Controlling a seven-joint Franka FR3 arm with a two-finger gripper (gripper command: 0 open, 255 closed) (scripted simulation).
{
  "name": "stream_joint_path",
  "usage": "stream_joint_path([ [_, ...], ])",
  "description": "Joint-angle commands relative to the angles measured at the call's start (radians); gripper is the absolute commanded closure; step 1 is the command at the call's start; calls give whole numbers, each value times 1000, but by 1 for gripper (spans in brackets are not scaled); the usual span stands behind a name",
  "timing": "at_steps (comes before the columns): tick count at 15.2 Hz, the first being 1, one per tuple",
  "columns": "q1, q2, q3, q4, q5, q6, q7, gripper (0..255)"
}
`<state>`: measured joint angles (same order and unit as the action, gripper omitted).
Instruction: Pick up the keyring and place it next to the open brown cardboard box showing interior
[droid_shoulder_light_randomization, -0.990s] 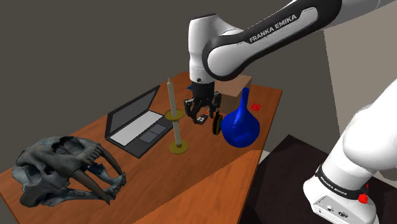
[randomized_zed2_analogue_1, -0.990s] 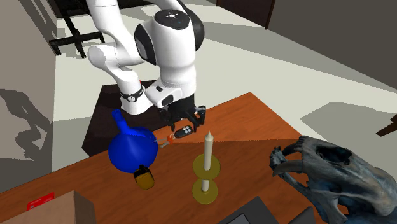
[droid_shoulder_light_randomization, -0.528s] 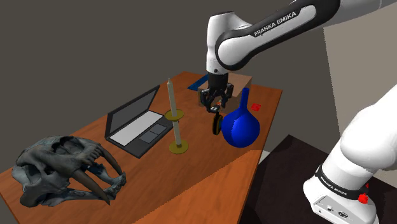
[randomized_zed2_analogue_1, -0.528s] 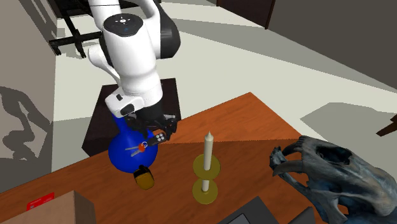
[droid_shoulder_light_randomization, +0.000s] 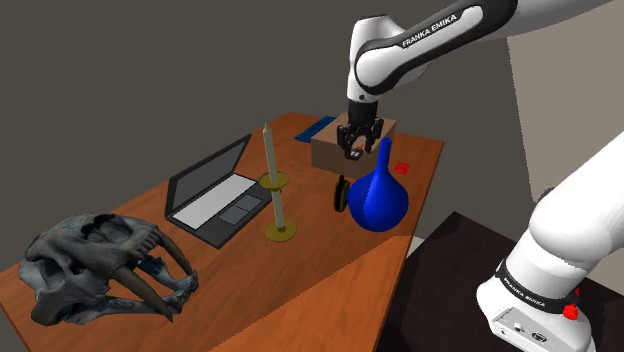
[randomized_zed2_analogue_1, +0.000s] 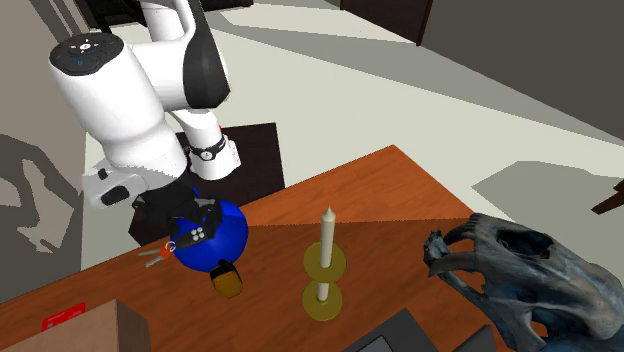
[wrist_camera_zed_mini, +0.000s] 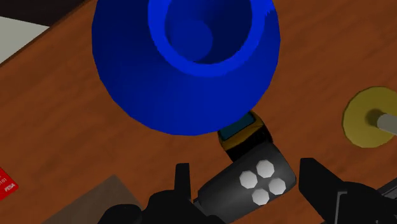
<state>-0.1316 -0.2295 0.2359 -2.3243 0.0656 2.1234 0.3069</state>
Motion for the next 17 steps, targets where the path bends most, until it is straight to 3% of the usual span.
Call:
stream_joint_path([
  [1,-23,5,-32,0,-8,3,-51,255],
  [9,-111,90,-147,87,-42,-3,-233,255],
  [17,-194,228,-243,247,-52,-27,-406,255],
])
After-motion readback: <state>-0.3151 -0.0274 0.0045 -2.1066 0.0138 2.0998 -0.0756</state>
